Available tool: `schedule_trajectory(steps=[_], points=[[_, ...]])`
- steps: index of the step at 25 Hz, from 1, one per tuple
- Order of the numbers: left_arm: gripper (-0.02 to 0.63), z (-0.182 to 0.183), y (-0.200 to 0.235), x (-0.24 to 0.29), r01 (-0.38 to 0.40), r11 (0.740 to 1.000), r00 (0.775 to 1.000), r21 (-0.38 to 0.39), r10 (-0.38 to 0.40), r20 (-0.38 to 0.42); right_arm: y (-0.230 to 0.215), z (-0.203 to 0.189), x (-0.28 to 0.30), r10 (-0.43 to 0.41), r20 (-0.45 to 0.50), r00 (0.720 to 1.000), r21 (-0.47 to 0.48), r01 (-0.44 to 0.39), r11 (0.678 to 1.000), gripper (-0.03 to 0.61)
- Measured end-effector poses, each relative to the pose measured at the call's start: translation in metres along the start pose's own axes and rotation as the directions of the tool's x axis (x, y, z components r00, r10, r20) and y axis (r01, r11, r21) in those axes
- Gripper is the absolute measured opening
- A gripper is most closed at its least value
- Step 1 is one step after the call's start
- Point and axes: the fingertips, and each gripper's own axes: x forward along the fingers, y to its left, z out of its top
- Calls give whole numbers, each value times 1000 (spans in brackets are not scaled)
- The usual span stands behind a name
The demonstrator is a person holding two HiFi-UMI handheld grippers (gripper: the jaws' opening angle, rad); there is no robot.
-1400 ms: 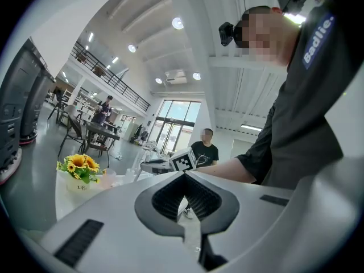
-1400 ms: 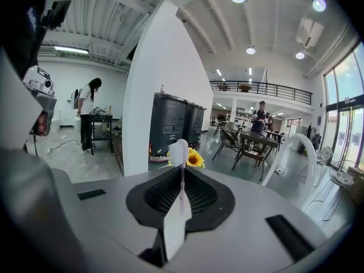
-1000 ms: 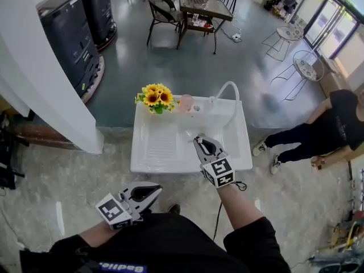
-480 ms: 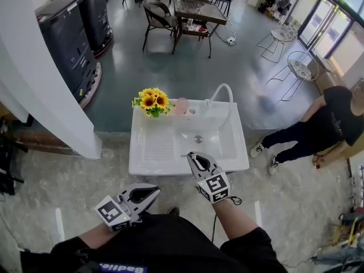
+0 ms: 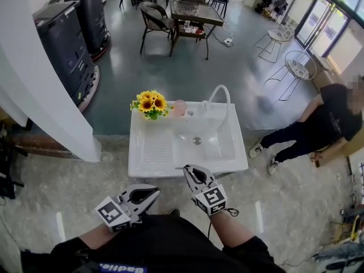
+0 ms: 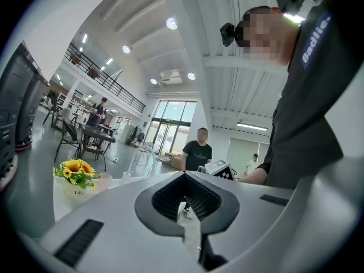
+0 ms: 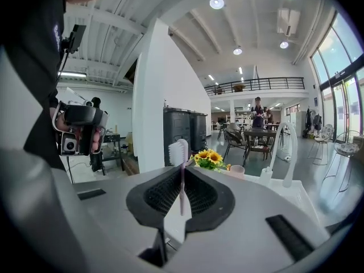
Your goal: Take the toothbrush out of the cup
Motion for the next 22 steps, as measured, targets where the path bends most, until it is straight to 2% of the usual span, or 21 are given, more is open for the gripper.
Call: schedule_trajectory(steps=[15,22], points=[[1,8,4,9,11,1000,1000,-1,-11,24,26,4,-22,32,28,999,74,-34,997,31],[1,6,4,12,11,1000,1000,0,-11,-3,37,14,-29,58,42,997,67,-61,996,31]])
